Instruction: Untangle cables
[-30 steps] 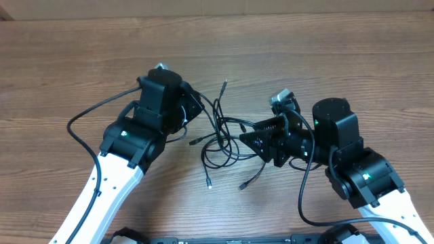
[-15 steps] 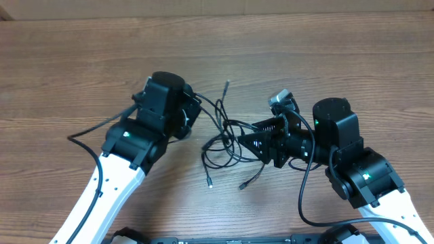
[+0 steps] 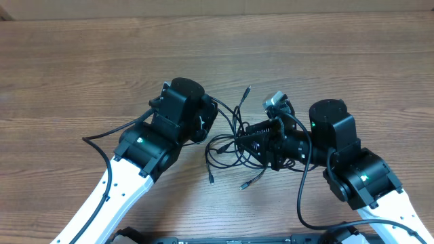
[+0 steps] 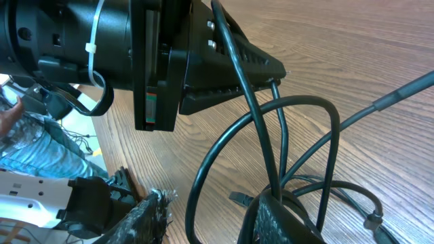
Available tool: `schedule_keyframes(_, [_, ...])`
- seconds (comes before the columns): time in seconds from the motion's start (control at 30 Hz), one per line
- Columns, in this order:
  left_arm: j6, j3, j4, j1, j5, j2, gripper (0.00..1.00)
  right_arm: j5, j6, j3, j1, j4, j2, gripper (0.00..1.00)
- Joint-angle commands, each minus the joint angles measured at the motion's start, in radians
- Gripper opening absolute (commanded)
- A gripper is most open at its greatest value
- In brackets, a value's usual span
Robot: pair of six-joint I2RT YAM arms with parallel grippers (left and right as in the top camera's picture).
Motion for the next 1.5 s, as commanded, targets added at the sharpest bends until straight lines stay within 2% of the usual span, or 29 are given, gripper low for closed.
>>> schedule_keyframes(0.0, [-0.027, 0.015, 0.01, -0.005, -0.014, -0.005, 0.04, -0.006, -0.006, 0.002, 0.009, 0.007, 0.02, 0.41])
schedule_keyframes(0.13, [-0.027, 0.015, 0.01, -0.006, -0.028, -0.005, 0.04, -0.006, -0.003, 0.002, 0.016, 0.013, 0.043, 0.4])
schedule_keyframes(0.3, [-0.027, 0.015, 0.008, -0.018, -0.119, -0.003, 0.04, -0.018, 0.0, 0.002, 0.017, 0.037, 0.046, 0.36])
schedule_keyframes(0.6, [-0.027, 0.015, 0.029, -0.018, -0.129, 0.01, 0.04, -0.08, 0.0, 0.002, 0.018, 0.069, 0.046, 0.35])
schedule_keyframes(0.93, [-0.025, 0.015, 0.077, -0.018, -0.03, 0.029, 0.04, -0.068, -0.007, 0.001, 0.018, 0.056, 0.063, 0.33])
schedule_keyframes(1.17, [0.016, 0.015, 0.076, -0.018, 0.029, 0.029, 0.04, 0.023, -0.006, 0.001, 0.018, 0.02, 0.066, 0.34])
schedule_keyframes(1.33, [0.072, 0.015, 0.071, -0.019, 0.078, 0.029, 0.04, 0.014, 0.0, 0.001, 0.018, 0.038, 0.065, 0.33])
schedule_keyframes(1.37, [0.076, 0.015, 0.066, -0.023, 0.092, 0.029, 0.04, 0.008, 0.0, 0.001, 0.018, 0.042, 0.066, 0.29])
schedule_keyframes(1.43, [0.075, 0.015, 0.058, -0.035, 0.085, 0.029, 0.04, -0.006, 0.0, 0.001, 0.018, 0.051, 0.065, 0.09])
schedule_keyframes(1.47, [0.075, 0.015, 0.056, -0.04, 0.073, 0.029, 0.04, -0.014, 0.0, 0.001, 0.018, 0.054, 0.065, 0.04])
